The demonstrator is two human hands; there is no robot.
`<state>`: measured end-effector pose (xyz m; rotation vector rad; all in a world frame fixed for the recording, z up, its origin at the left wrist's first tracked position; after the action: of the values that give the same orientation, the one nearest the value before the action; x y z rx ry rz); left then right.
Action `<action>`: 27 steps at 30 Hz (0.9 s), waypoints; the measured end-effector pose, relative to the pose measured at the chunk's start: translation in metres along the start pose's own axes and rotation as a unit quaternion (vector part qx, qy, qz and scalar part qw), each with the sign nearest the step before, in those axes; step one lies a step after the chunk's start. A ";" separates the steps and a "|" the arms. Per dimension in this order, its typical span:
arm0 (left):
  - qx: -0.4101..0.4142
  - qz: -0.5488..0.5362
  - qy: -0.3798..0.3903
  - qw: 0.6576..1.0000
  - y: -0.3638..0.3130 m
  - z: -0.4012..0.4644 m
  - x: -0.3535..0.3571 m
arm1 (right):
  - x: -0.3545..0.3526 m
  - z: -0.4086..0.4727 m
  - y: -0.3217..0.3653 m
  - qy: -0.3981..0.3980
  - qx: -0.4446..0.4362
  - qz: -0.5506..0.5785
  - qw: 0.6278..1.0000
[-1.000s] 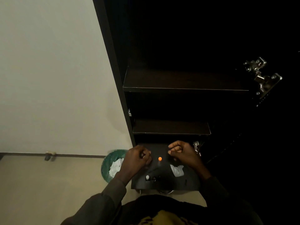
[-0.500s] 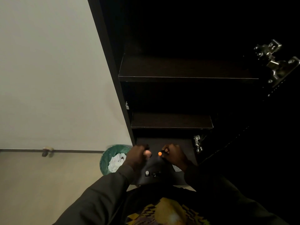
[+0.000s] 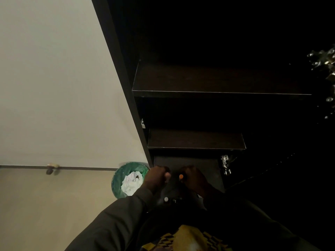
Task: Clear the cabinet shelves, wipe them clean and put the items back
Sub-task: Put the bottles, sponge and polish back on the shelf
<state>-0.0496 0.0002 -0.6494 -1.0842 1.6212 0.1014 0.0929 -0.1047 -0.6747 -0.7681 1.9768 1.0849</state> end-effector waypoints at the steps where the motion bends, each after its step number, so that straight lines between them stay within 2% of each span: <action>1: -0.003 -0.005 0.000 1.000 0.000 0.001 0.001 | 0.006 0.003 -0.005 -0.001 -0.001 0.000 1.000; 7: -0.021 -0.051 0.016 0.998 0.000 -0.001 -0.002 | -0.004 -0.003 0.004 0.009 -0.004 0.017 1.000; 15: 0.024 -0.079 -0.044 0.996 -0.011 -0.012 -0.027 | -0.017 -0.005 0.007 -0.068 0.012 0.060 0.996; 18: 0.018 -0.107 -0.083 0.991 -0.015 -0.018 -0.034 | -0.030 -0.014 0.010 -0.092 0.010 0.125 0.988; 21: 0.008 -0.177 -0.114 0.977 -0.018 -0.028 -0.046 | -0.044 -0.029 0.015 -0.104 -0.037 0.244 0.963; 23: 0.013 -0.231 -0.132 0.964 -0.024 -0.042 -0.058 | -0.056 -0.042 0.018 -0.123 -0.054 0.315 0.939; 27: 0.023 -0.349 -0.137 0.927 -0.040 -0.071 -0.085 | -0.086 -0.064 0.032 -0.152 -0.068 0.364 0.917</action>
<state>-0.0783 -0.0140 -0.5359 -1.4775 0.9148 -0.2472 0.0951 -0.1330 -0.5667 0.1191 1.9554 1.6619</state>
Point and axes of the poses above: each hand's wrist, its own z-axis towards the middle knuckle, its own x-axis out of the palm, y = z × x, the point moved 4 cm from there along z, towards the middle knuckle, and after that the axes turned 2 degrees about -x, right-handed, at the moved point
